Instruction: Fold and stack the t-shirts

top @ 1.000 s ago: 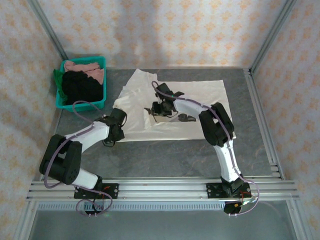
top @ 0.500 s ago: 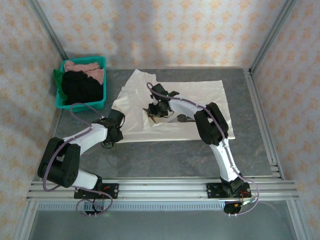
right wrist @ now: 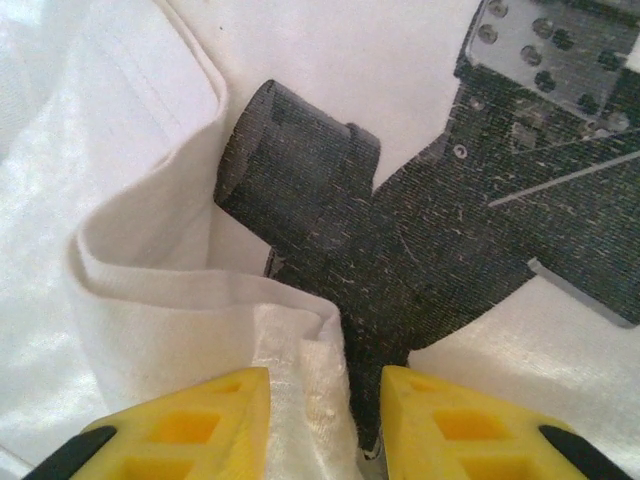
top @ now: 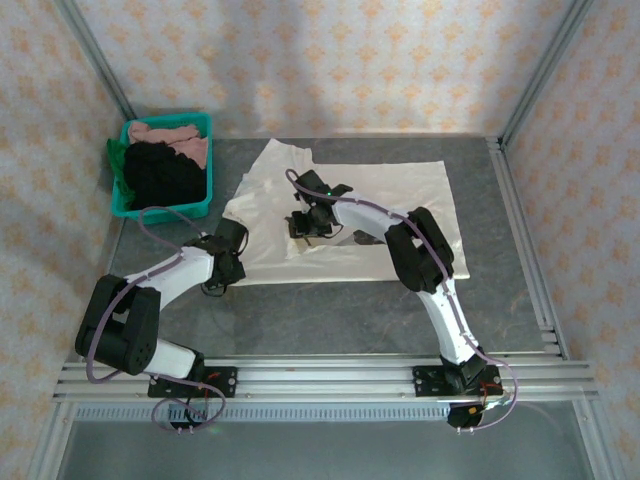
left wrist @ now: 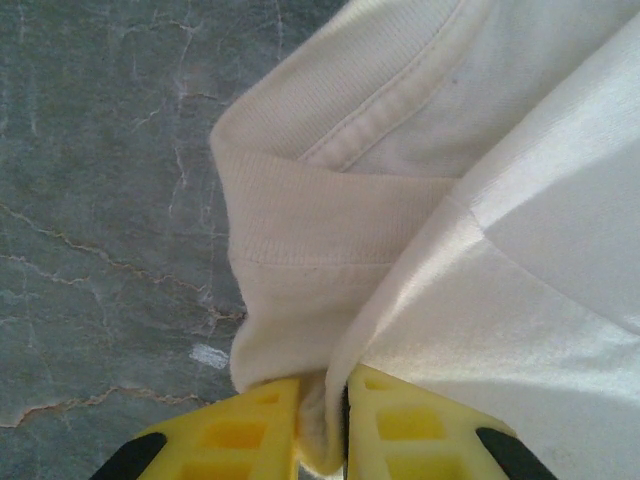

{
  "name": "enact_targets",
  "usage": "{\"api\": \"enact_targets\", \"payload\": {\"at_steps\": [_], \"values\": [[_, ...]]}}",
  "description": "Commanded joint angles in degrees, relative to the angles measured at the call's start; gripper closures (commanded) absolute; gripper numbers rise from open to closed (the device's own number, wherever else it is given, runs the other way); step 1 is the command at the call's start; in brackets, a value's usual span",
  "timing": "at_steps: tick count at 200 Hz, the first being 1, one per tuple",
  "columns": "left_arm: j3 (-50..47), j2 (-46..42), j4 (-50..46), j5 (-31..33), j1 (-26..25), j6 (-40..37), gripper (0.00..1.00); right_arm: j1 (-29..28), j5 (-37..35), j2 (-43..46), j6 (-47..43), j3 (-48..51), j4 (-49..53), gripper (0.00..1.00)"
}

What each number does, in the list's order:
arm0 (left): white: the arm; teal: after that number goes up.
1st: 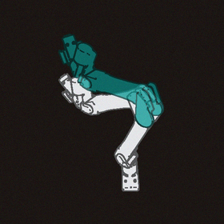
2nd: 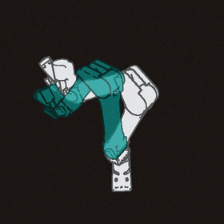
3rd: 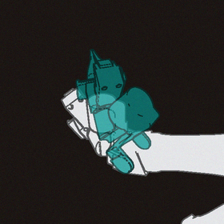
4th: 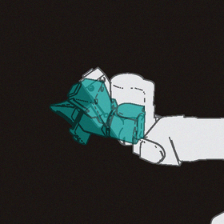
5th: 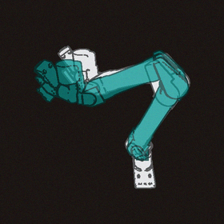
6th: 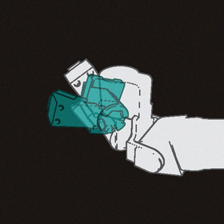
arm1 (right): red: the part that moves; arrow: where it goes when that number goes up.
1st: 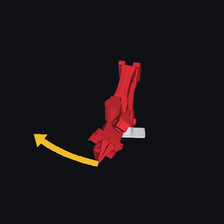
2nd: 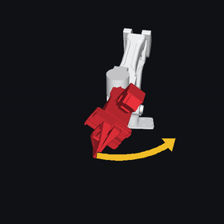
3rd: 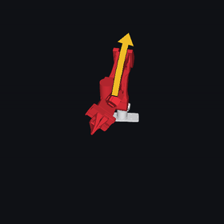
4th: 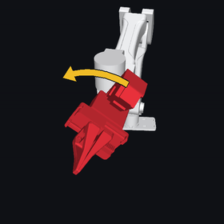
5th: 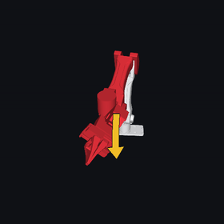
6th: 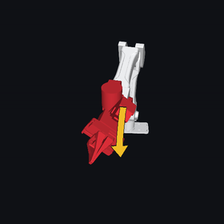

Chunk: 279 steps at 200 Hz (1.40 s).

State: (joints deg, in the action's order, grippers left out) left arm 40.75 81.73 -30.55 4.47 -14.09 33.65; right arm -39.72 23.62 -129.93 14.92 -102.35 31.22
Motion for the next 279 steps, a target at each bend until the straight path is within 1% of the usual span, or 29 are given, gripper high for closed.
{"api": "enact_targets", "payload": {"at_steps": [1,25,42,58,80,110,142,148,156,164,167,179,184,192,197,204,223,245,257,260,266,279], "values": [[-0.3,0.3,-0.3,0.7,0.7,1.0,0.83,-0.1,-1.1,-1.0,-1.3,-2.1,1.3,0.67],[-0.3,0.4,-0.4,0.9,0.7,1.0,0.83,-0.1,-1.7,-2.7,-1.6,-3.8,2.9,0.77],[-0.3,0.5,-0.5,1.0,0.8,1.0,0.83,-0.1,-3.9,-3.0,-1.4,-4.7,3.8,0.90],[-0.4,0.5,-0.7,0.9,1.1,1.1,0.83,-0.1,-7.3,-1.6,-1.4,-4.8,4.3,0.99],[-0.6,0.3,-1.0,0.8,1.5,1.5,0.84,-0.1,-12.7,2.7,-1.1,-2.0,2.1,0.99],[-0.7,0.4,-0.3,0.8,1.7,2.0,0.85,-0.1,-20.8,8.0,1.0,5.6,-4.1,0.99],[-0.5,0.9,-0.4,1.0,1.8,2.1,0.86,0.6,-20.0,8.1,5.1,11.9,-10.7,1.00],[-0.5,0.8,-0.5,1.0,1.8,2.1,0.85,0.7,-19.4,7.7,5.4,12.2,-11.2,0.99],[-0.5,0.8,-0.5,1.0,1.7,2.2,0.81,0.8,-19.0,7.2,6.0,12.0,-11.0,0.97],[-0.3,0.7,-0.6,0.8,1.8,2.2,0.76,0.8,-18.5,6.8,6.1,11.8,-10.6,0.91],[-0.2,0.7,-0.7,0.7,1.8,2.2,0.73,0.8,-18.1,6.7,5.9,11.7,-10.7,0.89],[0.3,0.2,-1.4,0.5,1.8,2.2,0.61,0.8,-17.3,6.9,5.3,11.1,-9.9,0.86],[0.7,-0.2,-1.8,0.7,1.8,2.2,0.56,0.9,-17.4,7.1,5.2,10.7,-9.2,0.82],[1.3,-1.3,-2.5,0.9,1.7,2.0,0.45,1.0,-17.6,7.8,5.0,10.1,-8.2,0.74],[1.6,-2.0,-3.0,1.1,1.8,1.8,0.42,1.1,-17.7,8.4,5.0,9.8,-7.6,0.70],[2.3,-3.1,-3.6,1.7,1.7,1.5,0.41,1.3,-17.8,9.6,4.7,9.8,-6.8,0.65],[5.1,-5.3,-5.2,2.9,1.7,-0.1,0.36,1.7,-19.4,14.1,4.0,11.1,-4.6,0.62],[10.1,-3.9,-5.7,3.1,0.4,-2.4,0.35,3.6,-24.8,20.4,5.0,16.3,-1.4,0.59],[13.1,-1.0,-5.2,3.0,-1.0,-2.7,0.33,6.5,-26.7,24.3,6.5,21.8,-1.2,0.58],[13.8,-0.1,-4.9,2.7,-1.4,-4.1,0.33,7.3,-27.1,25.2,6.9,23.4,-1.4,0.57],[15.1,1.9,-4.6,2.0,-1.9,-4.5,0.33,9.5,-27.5,27.3,7.9,26.7,-1.8,0.57],[16.2,5.8,-2.6,-1.2,-2.4,-4.7,0.35,14.8,-25.7,30.9,10.1,33.5,-3.2,0.57]]}}
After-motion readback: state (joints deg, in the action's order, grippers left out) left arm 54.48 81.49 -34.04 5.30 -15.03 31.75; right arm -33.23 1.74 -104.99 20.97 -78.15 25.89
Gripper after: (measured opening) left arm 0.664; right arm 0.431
